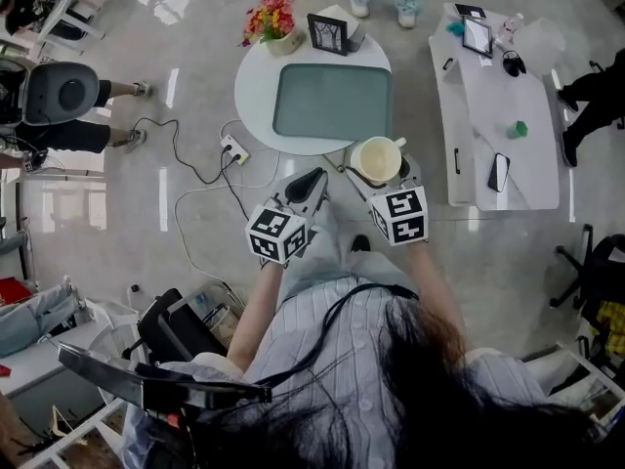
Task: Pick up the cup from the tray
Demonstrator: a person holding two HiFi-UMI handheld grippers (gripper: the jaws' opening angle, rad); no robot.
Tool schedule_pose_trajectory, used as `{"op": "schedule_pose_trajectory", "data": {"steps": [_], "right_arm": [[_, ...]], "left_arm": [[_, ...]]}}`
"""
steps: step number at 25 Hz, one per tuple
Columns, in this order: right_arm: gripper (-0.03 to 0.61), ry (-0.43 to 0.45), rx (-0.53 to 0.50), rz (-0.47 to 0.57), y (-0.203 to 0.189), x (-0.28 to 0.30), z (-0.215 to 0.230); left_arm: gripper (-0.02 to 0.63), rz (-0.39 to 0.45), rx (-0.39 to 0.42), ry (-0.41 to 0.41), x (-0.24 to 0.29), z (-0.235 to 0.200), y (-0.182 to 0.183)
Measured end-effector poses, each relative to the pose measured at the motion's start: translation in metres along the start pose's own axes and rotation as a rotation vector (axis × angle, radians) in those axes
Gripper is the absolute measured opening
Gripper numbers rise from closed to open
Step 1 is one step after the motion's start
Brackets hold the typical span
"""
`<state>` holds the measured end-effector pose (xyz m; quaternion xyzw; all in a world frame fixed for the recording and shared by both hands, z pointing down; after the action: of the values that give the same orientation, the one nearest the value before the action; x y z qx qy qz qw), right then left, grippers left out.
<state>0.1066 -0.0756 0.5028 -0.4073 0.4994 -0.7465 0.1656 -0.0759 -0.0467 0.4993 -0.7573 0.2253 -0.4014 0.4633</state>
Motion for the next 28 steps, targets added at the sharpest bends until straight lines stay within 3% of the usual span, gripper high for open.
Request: {"op": "schedule_pose_trajectory", "data": {"steps": [12,28], "right_arm": [[0.413,0.035,0.044,0.01,-0.028,-0.038,-0.044],[0.413,-0.025,0.037,0.03,-0.018,-0.045,-0.128]], "left_arm": [[0.017,-0.037,0.057,0.003,-0.056,0.043,-0.03],[0.017,0.007,0.045,-0.04,-0.127,0.009,-0.041]]}}
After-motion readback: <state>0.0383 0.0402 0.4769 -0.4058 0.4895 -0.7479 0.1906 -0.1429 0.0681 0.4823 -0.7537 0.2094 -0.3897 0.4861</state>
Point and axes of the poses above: the fingertips, and each gripper's own axes: x forward along the fingers, z to its right, y out of its top, the point moved 8 cm from there along -x, backward along the fingers, and after that the axes turned 6 degrees about y, right-handed, at the moved point
